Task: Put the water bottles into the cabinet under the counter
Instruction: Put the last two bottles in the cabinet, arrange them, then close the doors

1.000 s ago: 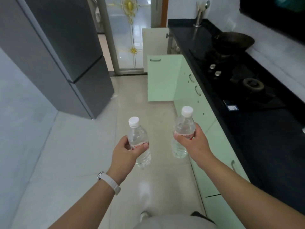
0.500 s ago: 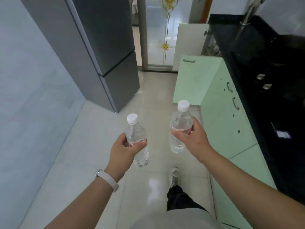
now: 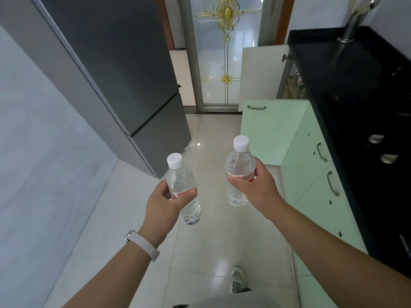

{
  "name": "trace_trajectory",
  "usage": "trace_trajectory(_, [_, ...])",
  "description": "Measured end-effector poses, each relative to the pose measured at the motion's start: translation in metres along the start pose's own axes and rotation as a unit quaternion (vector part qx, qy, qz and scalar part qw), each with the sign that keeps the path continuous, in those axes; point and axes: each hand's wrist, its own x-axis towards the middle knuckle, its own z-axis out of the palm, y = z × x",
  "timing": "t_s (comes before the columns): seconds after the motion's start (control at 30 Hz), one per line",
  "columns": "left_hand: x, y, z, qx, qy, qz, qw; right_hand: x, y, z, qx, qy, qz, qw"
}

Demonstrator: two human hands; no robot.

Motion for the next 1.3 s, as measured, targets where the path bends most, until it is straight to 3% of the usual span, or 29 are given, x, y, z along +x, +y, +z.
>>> trace_trajectory(0.47, [0.132,0.029,0.041,-0.015,-0.01,0.003,1.0,0.136,-0.006,-0.012,-0.006,0.029,0.01,1.0])
trace_trajectory(0.73, [0.27,0.022,0.032,-0.025,-0.049,-0.007,0.998,0.237,-0.024,0.033,-0.096,0.022,0.009,0.995])
trace_trajectory(1.03, [0.439,0.045,0.003,0.007,-0.066,0.015,0.998,0.371,-0.06,0.099,-0.099,0.074,0.026,0.992])
trace_trajectory(1.3, [0.531,0.057,0.023,-0.006,-0.096,0.01,0.995,0.458,-0.068,0.098,-0.165,0.068,0.039,0.983])
